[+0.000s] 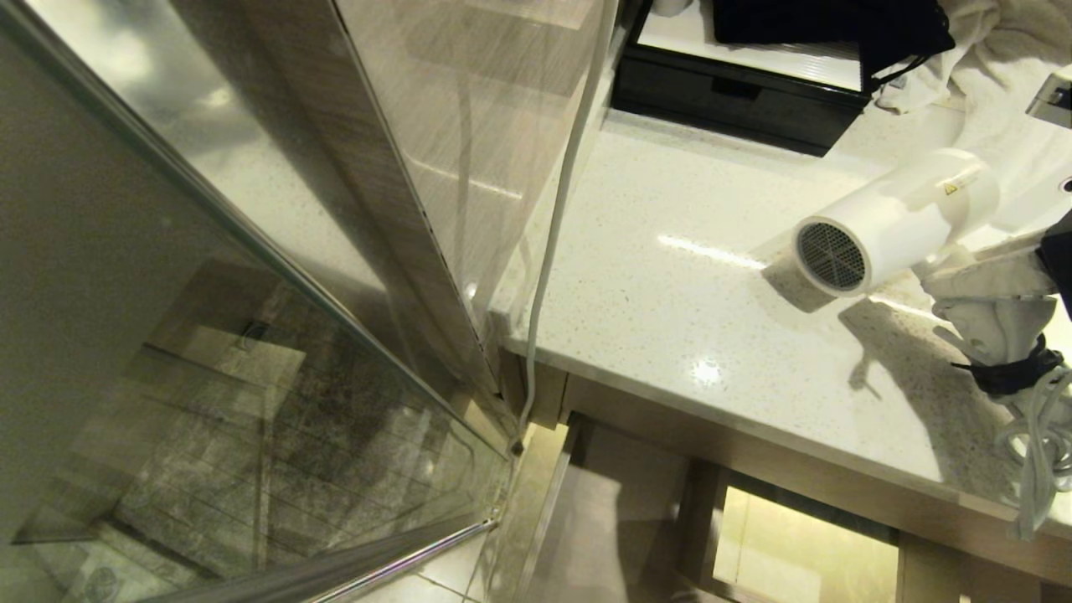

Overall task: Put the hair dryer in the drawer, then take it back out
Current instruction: Put it into the drawer

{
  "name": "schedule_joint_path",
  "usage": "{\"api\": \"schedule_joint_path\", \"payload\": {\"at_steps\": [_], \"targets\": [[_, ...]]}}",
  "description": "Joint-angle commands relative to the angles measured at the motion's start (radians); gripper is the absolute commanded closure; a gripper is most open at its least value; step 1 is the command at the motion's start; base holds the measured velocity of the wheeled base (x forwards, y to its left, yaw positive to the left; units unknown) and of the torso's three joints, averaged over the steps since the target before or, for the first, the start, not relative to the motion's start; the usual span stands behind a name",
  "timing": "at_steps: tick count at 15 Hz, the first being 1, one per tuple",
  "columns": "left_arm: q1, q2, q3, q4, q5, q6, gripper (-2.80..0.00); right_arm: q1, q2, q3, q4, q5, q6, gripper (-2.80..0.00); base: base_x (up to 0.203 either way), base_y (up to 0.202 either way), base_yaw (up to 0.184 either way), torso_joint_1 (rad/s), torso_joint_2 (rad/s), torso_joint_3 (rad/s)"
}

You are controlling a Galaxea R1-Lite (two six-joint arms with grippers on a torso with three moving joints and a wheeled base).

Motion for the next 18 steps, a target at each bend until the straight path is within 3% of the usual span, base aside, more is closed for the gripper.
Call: {"api": "schedule_joint_path", "payload": {"at_steps": [1, 7, 8, 16, 18], "targets": [[0.000, 0.000, -0.001, 0.000, 0.000, 0.000, 0.00, 0.003, 0.037, -0.002, -0.014, 0.012, -0.005, 0.00, 0.000, 0.000, 0.000, 0.000, 0.00, 0.000], [0.000, 0.000, 0.000, 0.000, 0.000, 0.000, 0.00, 0.015, 0.099, -0.011, -0.044, 0.013, -0.014, 0.00, 0.000, 0.000, 0.000, 0.000, 0.00, 0.000], [0.000, 0.000, 0.000, 0.000, 0.000, 0.000, 0.00, 0.015, 0.101, -0.013, -0.046, 0.013, -0.014, -2.80, 0.000, 0.000, 0.000, 0.000, 0.00, 0.000], [0.000, 0.000, 0.000, 0.000, 0.000, 0.000, 0.00, 0.015, 0.094, -0.026, -0.044, 0.010, -0.019, -2.80, 0.000, 0.000, 0.000, 0.000, 0.00, 0.000], [0.000, 0.000, 0.000, 0.000, 0.000, 0.000, 0.00, 0.018, 0.095, -0.024, -0.036, 0.009, -0.055, -2.80, 0.000, 0.000, 0.000, 0.000, 0.00, 0.000]]}}
